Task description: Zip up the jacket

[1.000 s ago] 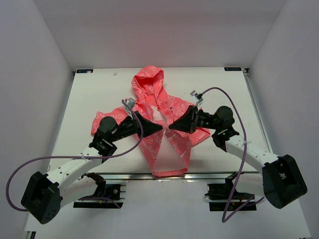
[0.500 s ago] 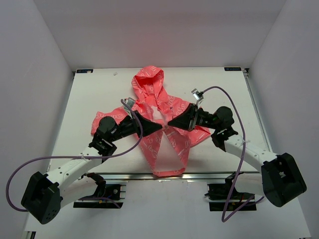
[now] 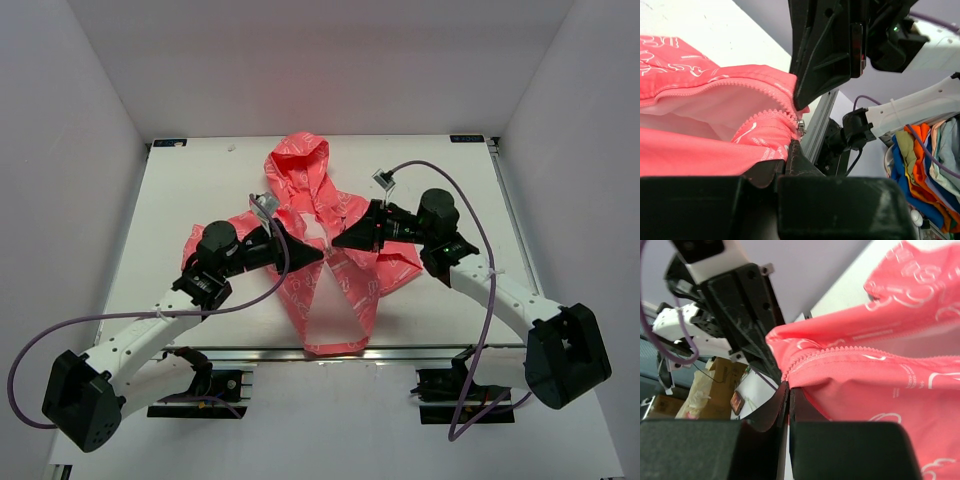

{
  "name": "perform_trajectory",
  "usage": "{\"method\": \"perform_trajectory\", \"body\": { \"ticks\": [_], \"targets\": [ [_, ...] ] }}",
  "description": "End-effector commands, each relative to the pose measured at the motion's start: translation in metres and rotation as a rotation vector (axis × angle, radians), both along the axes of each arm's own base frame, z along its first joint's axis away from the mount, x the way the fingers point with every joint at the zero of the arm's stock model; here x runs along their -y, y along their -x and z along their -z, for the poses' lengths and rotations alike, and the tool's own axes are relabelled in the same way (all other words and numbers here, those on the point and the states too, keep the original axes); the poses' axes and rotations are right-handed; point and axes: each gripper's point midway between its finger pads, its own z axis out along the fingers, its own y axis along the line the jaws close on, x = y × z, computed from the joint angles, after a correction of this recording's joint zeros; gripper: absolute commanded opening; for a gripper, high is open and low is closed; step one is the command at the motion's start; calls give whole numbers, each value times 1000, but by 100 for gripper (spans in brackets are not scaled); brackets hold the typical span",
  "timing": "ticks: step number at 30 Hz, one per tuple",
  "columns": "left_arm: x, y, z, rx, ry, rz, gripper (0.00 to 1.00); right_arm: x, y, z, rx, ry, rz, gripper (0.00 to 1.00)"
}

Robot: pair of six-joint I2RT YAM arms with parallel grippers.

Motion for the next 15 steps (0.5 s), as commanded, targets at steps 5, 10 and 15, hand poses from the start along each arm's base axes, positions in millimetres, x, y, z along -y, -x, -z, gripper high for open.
{"method": "perform_trajectory", "body": {
  "ticks": [5,10,15],
  "targets": [
    [1,14,21,-96,-22,36,0,7,-16,8,18,115,80,3],
    [6,3,24,-154,26,4,0,10,2,30,-37,139,3,43],
    [11,1,18,-165,79,15,0,18,10,40,-42,179,33,89]
  ]
}}
